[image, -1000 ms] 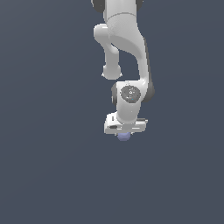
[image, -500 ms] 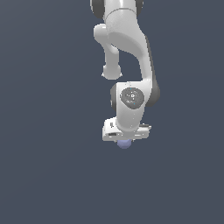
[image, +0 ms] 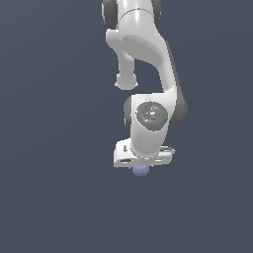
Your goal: Pick up the object and move it to a goal position.
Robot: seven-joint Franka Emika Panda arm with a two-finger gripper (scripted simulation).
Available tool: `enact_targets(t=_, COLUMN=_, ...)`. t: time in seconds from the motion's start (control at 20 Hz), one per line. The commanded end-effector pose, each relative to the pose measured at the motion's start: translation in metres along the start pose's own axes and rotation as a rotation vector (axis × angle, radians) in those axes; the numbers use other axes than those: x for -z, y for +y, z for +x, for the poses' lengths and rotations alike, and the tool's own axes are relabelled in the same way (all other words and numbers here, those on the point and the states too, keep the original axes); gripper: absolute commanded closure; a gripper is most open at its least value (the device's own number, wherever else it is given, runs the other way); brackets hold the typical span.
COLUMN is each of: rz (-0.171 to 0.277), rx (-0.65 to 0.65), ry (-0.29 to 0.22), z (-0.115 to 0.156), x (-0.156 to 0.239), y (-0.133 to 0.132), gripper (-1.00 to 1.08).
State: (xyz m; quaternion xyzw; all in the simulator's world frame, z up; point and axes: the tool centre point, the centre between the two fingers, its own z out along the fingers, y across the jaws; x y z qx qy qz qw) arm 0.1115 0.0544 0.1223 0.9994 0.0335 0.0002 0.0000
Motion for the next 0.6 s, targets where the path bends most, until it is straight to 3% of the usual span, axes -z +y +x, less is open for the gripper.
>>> enact_targets(t=0.0, rz=0.000, rx=0.000, ry=0.000, z=0.007, x=0.004, y=0.001, gripper=1.08)
enact_targets(t=0.55, rz=0.000, rx=0.000, ry=0.000, z=0.018, x=0.010, y=0.002, gripper=1.08)
